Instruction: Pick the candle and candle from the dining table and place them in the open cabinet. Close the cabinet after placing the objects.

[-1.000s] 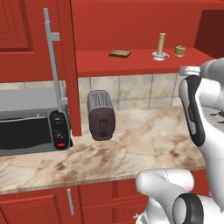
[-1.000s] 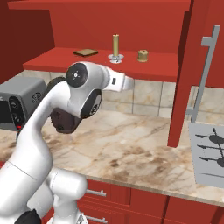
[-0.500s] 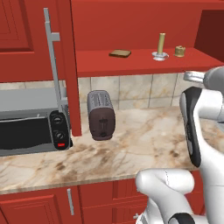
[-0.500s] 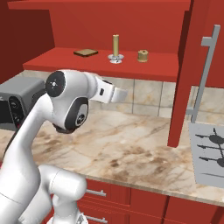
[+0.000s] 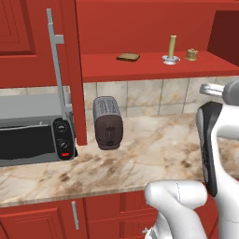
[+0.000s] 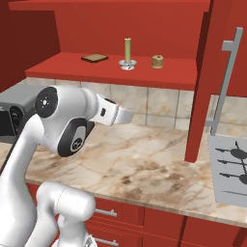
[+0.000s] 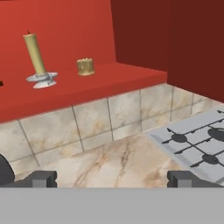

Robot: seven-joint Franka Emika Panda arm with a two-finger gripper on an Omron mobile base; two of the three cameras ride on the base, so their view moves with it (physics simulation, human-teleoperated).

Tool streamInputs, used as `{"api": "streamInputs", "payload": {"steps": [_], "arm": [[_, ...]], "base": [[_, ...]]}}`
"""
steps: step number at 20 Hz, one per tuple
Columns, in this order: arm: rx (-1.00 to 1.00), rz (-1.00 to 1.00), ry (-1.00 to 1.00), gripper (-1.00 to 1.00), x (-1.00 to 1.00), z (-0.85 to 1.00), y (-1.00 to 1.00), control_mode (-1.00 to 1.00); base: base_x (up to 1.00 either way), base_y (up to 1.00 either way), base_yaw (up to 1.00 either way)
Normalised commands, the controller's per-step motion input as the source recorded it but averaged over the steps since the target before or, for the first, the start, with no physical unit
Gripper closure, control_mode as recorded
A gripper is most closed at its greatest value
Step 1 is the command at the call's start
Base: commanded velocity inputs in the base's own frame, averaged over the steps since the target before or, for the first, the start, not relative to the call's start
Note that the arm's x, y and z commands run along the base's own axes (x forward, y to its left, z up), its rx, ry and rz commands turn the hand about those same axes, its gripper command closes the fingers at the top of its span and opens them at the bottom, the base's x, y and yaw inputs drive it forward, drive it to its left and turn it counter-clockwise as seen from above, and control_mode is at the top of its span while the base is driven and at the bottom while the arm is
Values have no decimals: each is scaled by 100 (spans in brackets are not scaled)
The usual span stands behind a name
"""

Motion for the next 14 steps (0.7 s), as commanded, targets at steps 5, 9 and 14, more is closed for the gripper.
{"api": "streamInputs", "payload": {"steps": [5, 9, 14], "arm": [[2, 0, 0, -100, -29, -7, 5, -100], [1, 0, 0, -100, -24, -11, 8, -100], [0, 0, 0, -100, -22, -14, 14, -100]], "base": [[0, 0, 0], [0, 0, 0], [0, 0, 0]]}}
